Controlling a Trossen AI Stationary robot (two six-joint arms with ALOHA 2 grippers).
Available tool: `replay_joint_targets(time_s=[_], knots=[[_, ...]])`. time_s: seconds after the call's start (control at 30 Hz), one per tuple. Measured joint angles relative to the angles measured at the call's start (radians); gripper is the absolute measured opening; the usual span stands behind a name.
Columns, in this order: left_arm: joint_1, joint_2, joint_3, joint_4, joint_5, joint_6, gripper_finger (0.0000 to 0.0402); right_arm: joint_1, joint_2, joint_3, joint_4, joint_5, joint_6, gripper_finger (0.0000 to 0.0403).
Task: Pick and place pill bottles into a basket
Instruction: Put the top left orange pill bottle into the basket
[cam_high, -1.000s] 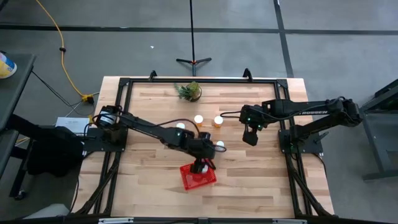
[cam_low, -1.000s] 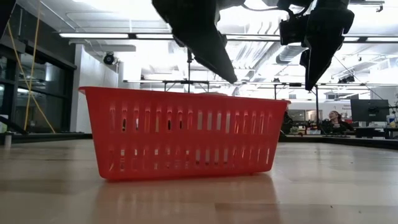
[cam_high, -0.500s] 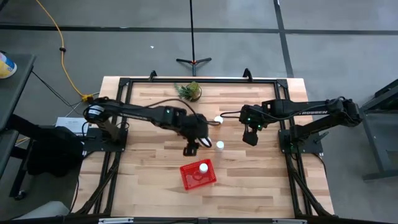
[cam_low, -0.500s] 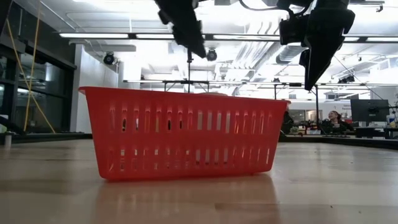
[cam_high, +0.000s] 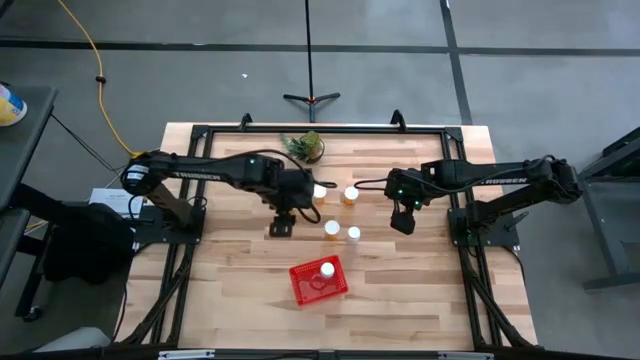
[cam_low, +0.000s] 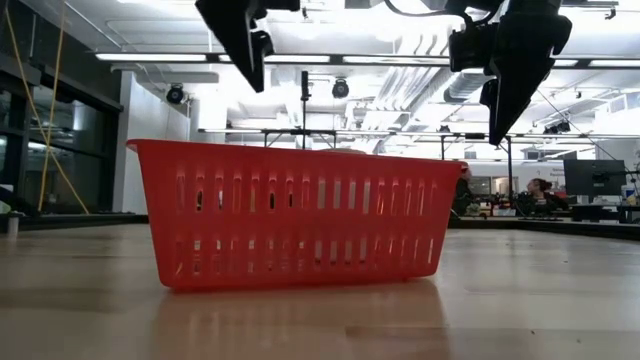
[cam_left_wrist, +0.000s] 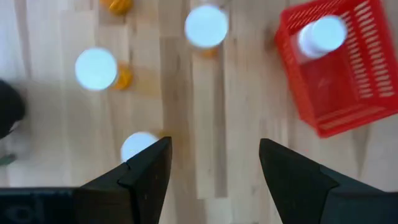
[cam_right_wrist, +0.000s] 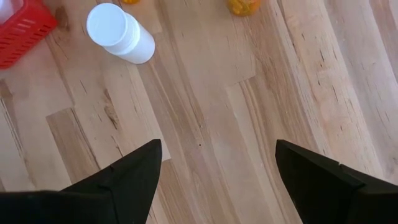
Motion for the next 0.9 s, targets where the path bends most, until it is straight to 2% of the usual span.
replay_joint_targets(time_s=[0.4,0.57,0.7,0.9], knots=[[0.055,0.000,-0.005,-0.053,0.001,0.065,0.0276,0.000,0.000,0.000,0.000,-0.010,0.000,0.0305],[0.053,0.006,-0.098,-0.041,0.007,0.064,0.0276,0.000,0.000,0.000,-0.004,-0.003,0.000,0.0305],[0.054,0.007,-0.195,0.036,-0.010,0.064,0.0276,0.000,0.000,0.000,-0.004,-0.003,-0.007,0.0305],[0.067,0.007,-0.242,0.128,-0.034,0.065,0.0276,0.000,0.000,0.000,-0.004,-0.002,-0.007,0.0305]])
